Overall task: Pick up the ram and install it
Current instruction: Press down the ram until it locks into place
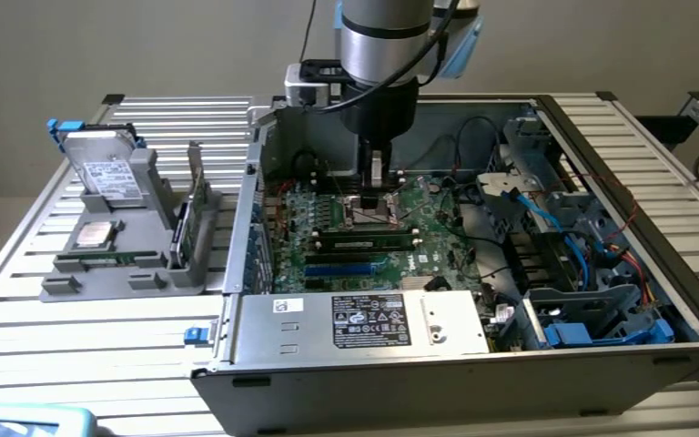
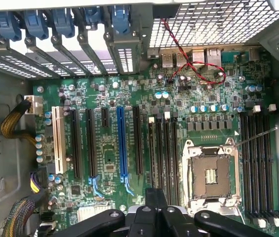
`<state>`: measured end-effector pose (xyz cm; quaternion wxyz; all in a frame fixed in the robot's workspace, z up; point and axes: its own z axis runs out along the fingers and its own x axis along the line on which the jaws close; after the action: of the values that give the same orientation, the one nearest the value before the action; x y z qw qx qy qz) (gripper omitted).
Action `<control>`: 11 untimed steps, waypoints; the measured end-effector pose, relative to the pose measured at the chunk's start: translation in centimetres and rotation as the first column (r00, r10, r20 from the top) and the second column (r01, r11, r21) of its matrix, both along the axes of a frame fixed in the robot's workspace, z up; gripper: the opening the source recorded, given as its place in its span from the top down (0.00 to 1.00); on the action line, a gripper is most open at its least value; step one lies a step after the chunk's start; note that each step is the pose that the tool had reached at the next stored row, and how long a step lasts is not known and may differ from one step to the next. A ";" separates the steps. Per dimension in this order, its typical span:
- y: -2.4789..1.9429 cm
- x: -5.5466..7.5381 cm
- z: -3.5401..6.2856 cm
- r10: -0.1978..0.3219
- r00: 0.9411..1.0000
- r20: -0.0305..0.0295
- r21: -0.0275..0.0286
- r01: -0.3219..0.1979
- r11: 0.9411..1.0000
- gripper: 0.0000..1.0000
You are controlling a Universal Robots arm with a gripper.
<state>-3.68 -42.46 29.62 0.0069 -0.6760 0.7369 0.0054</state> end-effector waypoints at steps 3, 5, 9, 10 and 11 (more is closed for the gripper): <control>0.00 0.0 -0.01 -0.030 1.000 0.000 -0.010 0.030 1.000 0.89; 0.00 0.0 -0.01 -0.055 0.999 0.000 -0.012 0.055 0.998 0.89; 0.00 0.0 -0.01 -0.113 0.994 0.000 -0.012 0.113 0.993 0.89; 0.00 0.0 -0.01 -0.129 0.992 0.000 -0.012 0.129 0.992 0.89; 0.00 0.0 -0.01 -0.145 0.989 0.000 -0.012 0.145 0.989 0.89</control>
<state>-3.68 -42.46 29.61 0.0030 -0.6205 0.7842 0.0007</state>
